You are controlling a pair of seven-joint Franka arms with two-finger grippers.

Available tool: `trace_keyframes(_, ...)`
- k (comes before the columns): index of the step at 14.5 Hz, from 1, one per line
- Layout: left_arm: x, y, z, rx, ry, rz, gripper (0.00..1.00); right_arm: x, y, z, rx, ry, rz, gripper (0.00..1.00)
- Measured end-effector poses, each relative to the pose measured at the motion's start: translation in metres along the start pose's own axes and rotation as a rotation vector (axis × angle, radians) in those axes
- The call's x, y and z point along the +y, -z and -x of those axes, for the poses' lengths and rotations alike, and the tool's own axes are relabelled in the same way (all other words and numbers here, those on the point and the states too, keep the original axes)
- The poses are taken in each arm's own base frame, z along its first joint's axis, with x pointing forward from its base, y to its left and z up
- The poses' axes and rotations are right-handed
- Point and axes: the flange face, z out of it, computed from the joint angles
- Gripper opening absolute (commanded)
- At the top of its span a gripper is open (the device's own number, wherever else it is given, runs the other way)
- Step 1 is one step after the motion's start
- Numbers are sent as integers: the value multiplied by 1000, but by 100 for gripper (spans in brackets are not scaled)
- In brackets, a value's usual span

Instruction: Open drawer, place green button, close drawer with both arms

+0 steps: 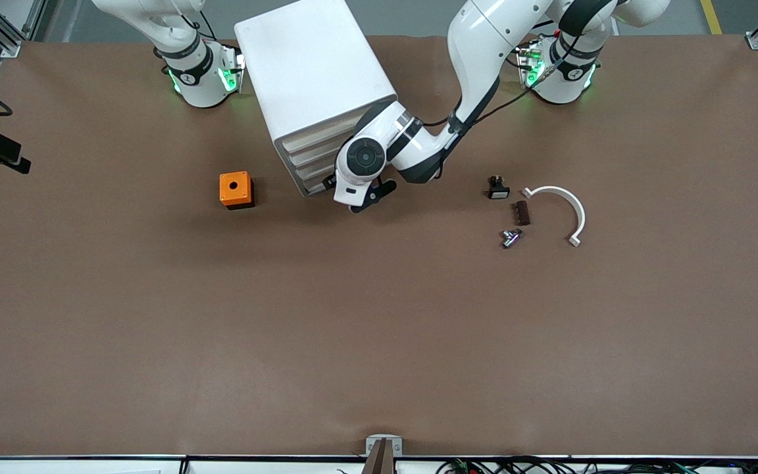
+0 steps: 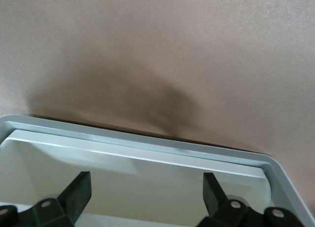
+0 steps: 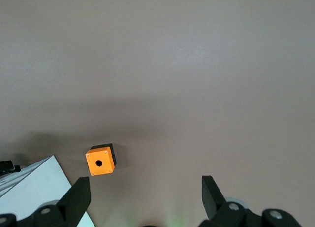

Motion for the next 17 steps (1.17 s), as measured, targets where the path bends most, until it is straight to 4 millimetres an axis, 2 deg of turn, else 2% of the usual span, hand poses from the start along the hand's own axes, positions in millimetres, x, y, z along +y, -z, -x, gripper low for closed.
trace_keyframes(2,2,8,-9,5,12,14,100,0,2,0,11,1,1,100)
trace_keyframes(4,5,26,-29,26,26,41,100,0,6,0,30,3,2,100)
trace_keyframes(6,4,53,-52,68,26,68,100,0,8,2,36,4,1,100)
trace_keyframes(9,-2,98,-69,129,0,80,100,1,7,9,60,5,0,100)
trace_keyframes(13,-28,171,-89,216,-100,82,100,0,5,24,63,10,-5,100)
trace_keyframes(17,-65,231,-125,245,-164,52,100,-4,5,29,61,20,-6,100)
